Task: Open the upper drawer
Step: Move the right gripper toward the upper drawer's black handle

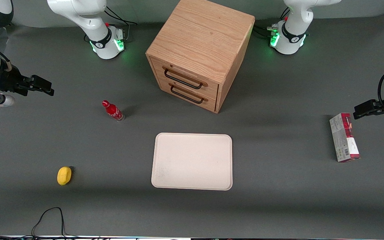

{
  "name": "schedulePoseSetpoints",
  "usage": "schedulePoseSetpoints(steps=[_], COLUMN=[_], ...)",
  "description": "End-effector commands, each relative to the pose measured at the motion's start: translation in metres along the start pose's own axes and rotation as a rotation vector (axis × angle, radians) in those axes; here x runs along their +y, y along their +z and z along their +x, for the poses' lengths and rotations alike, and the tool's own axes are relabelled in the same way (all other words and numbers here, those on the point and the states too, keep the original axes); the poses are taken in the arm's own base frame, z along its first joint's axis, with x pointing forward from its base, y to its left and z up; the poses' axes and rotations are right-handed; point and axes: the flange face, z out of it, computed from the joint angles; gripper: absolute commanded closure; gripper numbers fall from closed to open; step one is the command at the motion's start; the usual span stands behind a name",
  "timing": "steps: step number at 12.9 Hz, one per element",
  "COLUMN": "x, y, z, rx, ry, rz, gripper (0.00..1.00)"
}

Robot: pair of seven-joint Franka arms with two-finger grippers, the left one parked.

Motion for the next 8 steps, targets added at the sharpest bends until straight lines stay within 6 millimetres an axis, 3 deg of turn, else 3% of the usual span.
schedulePoseSetpoints(steps=[1,4,5,8], x=[0.000,-0.005,-0.020,-0.096], y=[-0.004,-0.004,-0.004,0.000], z=[0.002,0.010,0.018,0.029], rx=[0.006,0.027,0.031,0.035], ry=[-0.004,-0.012,-0.039,-0.169], rz=[-0.026,-0.024,-0.020,0.007], gripper=[0.00,0.00,0.00,0.00])
